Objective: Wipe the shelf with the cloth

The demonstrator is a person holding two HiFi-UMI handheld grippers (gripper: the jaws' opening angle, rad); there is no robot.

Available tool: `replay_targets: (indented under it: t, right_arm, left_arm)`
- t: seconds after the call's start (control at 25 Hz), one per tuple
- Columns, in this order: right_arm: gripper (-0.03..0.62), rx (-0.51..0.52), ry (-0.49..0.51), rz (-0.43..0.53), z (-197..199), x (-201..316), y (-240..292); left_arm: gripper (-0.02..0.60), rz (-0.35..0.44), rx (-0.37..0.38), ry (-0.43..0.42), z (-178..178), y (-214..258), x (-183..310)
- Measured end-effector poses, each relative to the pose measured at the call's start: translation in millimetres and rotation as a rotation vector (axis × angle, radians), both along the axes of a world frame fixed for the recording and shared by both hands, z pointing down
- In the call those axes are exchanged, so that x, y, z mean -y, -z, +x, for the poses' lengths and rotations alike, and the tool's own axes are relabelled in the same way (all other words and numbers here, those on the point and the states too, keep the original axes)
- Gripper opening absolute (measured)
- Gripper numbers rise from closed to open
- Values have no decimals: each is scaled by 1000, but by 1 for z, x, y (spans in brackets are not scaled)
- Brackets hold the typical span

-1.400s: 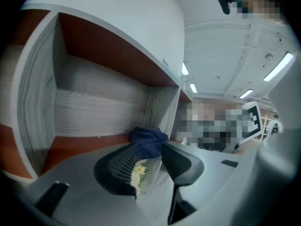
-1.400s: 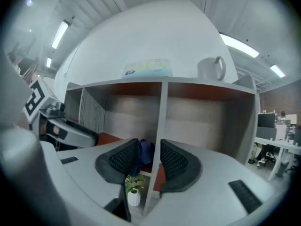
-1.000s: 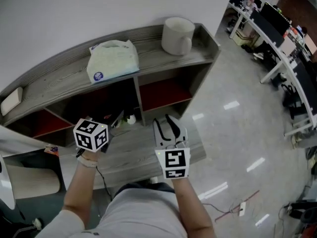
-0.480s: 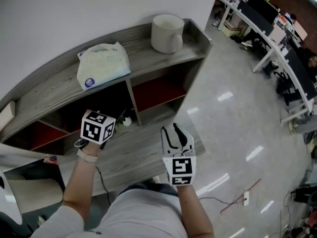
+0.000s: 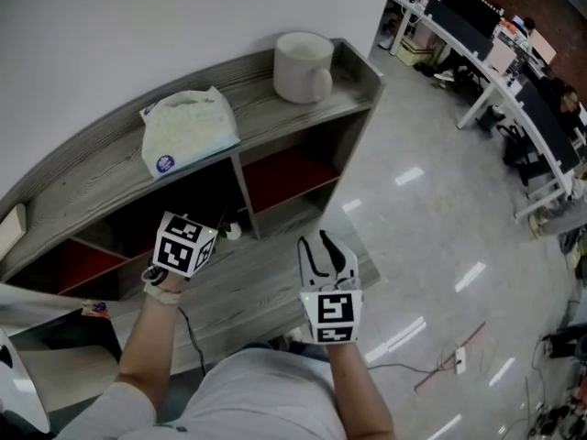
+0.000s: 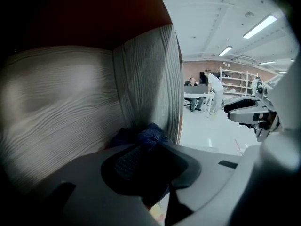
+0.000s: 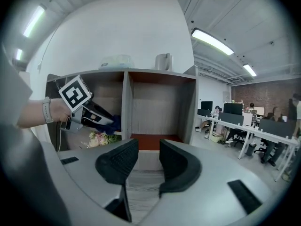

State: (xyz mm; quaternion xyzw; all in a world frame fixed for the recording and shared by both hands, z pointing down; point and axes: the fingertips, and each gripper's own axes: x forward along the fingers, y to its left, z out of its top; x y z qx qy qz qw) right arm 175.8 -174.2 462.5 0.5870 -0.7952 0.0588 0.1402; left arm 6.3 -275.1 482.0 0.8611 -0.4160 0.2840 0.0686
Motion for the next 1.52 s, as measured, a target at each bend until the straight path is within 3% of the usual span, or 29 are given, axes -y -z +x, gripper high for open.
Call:
replay_targets:
  t: [0.12, 0.24, 0.6, 1.0, 1.16, 1.32, 1.52]
  right_arm:
    - [144, 3, -7, 6, -1, 2, 3]
    - [143, -2, -7, 9, -2, 3, 4]
    - [143, -1, -2, 24, -3, 12, 7]
    - [143, 10, 29, 36, -9, 14, 10]
    - [143, 9, 34, 41, -8, 13, 11]
    - [143, 8, 33, 44, -5, 11, 13]
    - [143, 6, 23, 45, 1, 10, 13]
  left_arm:
    - [96, 19, -5, -42, 8, 2, -1]
    - [89, 25, -66, -84, 24, 9, -1]
    - [78, 91, -128, -54, 31, 27, -2]
    - [77, 347, -285, -10, 38, 129, -28]
    - [77, 441, -293, 17, 39, 154, -31]
    - [78, 595, -289, 22, 46, 178, -38]
    - [78, 665, -281, 92, 45, 171, -32]
